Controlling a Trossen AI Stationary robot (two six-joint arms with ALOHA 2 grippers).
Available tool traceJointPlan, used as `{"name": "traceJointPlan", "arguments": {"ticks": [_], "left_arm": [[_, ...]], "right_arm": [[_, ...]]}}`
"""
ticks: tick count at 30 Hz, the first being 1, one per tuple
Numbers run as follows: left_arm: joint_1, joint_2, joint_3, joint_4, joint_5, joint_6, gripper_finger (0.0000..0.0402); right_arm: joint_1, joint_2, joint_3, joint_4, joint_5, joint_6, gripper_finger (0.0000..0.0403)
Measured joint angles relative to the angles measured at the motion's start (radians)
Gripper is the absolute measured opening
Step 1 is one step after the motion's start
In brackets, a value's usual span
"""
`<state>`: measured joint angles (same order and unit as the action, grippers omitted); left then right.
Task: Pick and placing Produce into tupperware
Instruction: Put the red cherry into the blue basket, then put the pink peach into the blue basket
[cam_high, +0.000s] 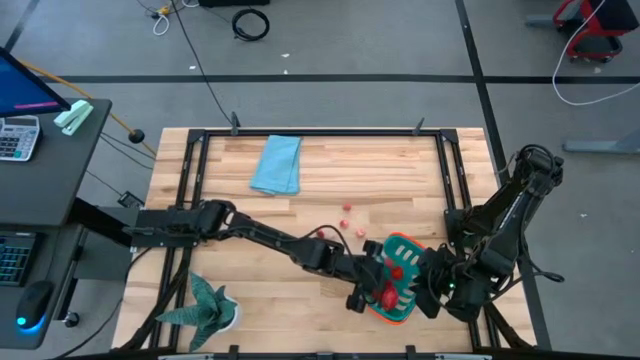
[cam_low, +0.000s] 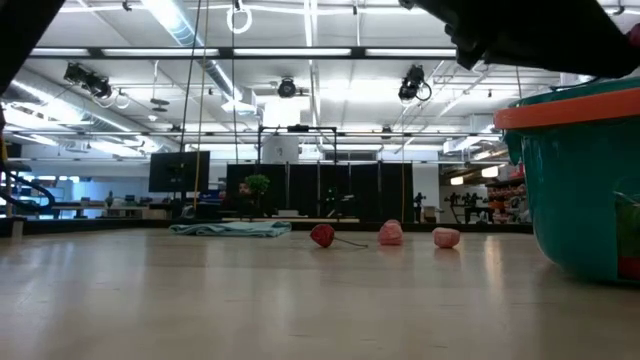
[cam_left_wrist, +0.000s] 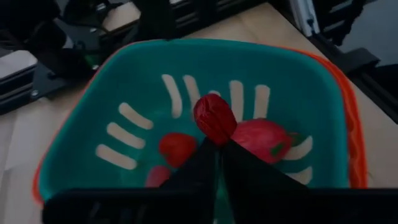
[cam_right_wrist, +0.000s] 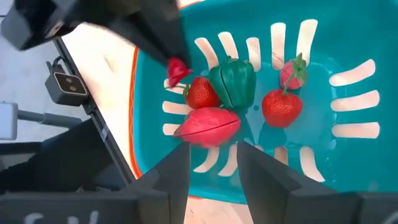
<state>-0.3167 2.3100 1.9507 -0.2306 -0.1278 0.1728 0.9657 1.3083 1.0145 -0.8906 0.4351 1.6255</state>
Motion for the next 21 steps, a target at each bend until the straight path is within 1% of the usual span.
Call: {"name": "traceJointPlan", "arguments": {"ticks": [3,9,12,14,16,19,21], "left_arm": [[0.014,0.000,0.000,0.000,0.001,0.001,0.0063],[0.034,0.000,0.000,-0.009,0.001,0.003,0.0151],[0.039,-0.001,0.000,-0.021,-0.011,0.013,0.0189],[0.039,-0.014,0.000,-0.061,-0.035,0.048,0.0207],[0.039,-0.036,0.000,-0.097,-0.080,0.070,0.0218],[0.038,-0.080,0.002,-0.181,-0.172,0.072,0.0223],[0.037,-0.100,0.002,-0.272,-0.218,0.048,0.0221]], "right_arm": [[0.000,0.000,0.000,0.000,0.000,-0.024,0.0140],[0.000,0.000,0.000,0.000,0.000,-0.029,0.0140],[0.000,0.000,0.000,-0.003,0.026,-0.032,0.0140],[0.000,0.000,0.000,-0.010,0.072,-0.046,0.0140],[-0.001,0.000,0.000,-0.018,0.145,-0.077,0.0140],[-0.009,0.000,0.000,-0.027,0.278,-0.133,0.0140],[-0.019,0.000,0.000,-0.028,0.359,-0.168,0.0140]]}}
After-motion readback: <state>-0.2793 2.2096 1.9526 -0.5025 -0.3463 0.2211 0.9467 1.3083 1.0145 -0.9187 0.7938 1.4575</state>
